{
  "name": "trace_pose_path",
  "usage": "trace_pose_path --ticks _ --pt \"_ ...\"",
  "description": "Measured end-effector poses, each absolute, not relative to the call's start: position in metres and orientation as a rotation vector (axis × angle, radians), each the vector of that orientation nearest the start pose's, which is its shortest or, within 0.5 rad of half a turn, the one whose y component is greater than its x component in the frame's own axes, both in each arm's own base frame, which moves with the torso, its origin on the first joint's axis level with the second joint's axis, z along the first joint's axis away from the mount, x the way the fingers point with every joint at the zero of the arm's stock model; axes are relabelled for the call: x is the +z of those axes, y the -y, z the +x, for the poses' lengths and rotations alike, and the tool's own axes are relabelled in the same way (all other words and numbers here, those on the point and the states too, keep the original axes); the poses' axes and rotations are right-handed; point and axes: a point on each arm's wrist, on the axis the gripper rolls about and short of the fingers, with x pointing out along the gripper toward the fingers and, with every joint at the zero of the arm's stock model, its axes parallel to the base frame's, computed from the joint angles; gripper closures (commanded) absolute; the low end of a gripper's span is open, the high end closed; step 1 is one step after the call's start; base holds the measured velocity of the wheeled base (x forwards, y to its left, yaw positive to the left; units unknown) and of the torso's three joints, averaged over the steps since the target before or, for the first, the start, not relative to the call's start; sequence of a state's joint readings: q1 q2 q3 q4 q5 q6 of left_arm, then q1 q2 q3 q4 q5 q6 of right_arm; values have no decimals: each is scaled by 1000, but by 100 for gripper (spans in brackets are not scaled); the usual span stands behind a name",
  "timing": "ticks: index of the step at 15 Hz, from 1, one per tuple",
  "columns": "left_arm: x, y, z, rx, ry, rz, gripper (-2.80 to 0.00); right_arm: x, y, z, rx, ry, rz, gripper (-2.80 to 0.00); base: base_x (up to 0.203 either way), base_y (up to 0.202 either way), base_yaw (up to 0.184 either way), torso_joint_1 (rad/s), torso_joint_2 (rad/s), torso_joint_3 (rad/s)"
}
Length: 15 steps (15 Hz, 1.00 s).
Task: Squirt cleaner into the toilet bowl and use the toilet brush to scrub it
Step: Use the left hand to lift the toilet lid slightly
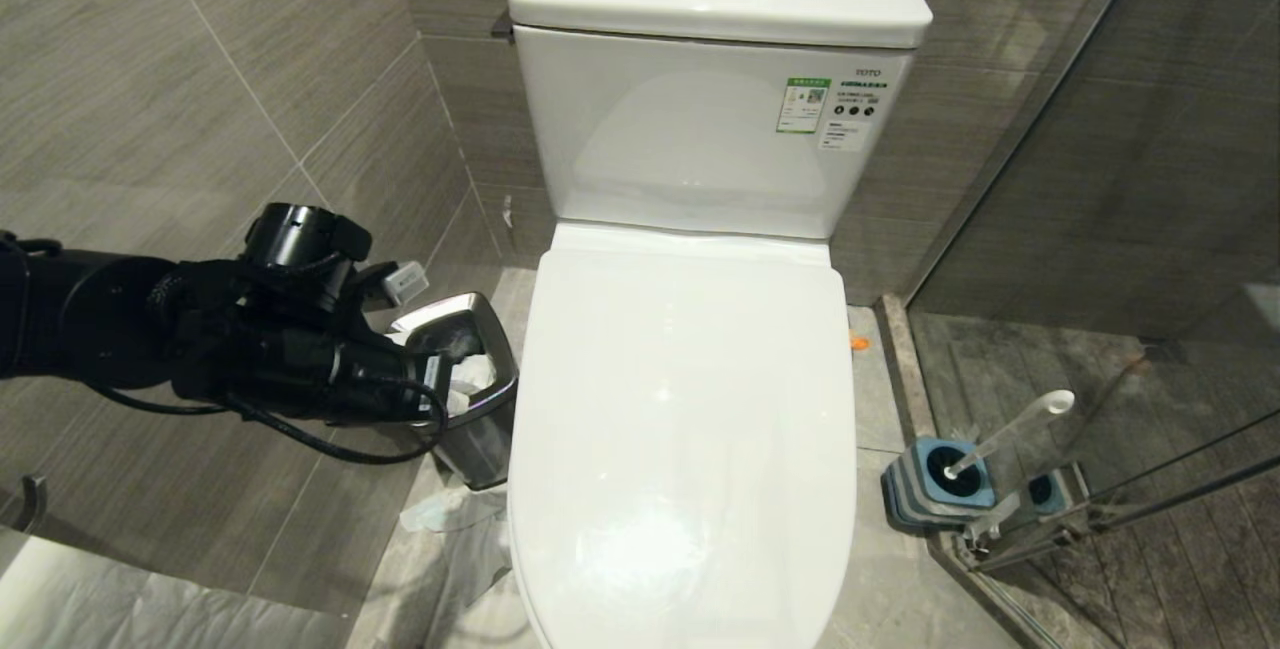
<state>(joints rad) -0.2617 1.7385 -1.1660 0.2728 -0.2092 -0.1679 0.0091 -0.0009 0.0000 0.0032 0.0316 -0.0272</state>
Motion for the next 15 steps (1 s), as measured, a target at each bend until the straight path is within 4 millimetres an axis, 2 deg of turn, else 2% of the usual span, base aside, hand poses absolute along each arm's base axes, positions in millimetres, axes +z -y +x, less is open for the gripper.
trace_pose_path --ticks 5,12,15 --pt "177 79 294 -419 -936 -176 0 75 0 -23 41 -2 -27 0 0 0 0 0 0 0" --pt "170 75 300 -575 -965 -280 0 75 -1 -23 41 -2 -26 0 0 0 0 0 0 0" --pt "162 66 307 -623 -988 -348 0 75 -1 -23 41 -2 -27 0 0 0 0 0 0 0"
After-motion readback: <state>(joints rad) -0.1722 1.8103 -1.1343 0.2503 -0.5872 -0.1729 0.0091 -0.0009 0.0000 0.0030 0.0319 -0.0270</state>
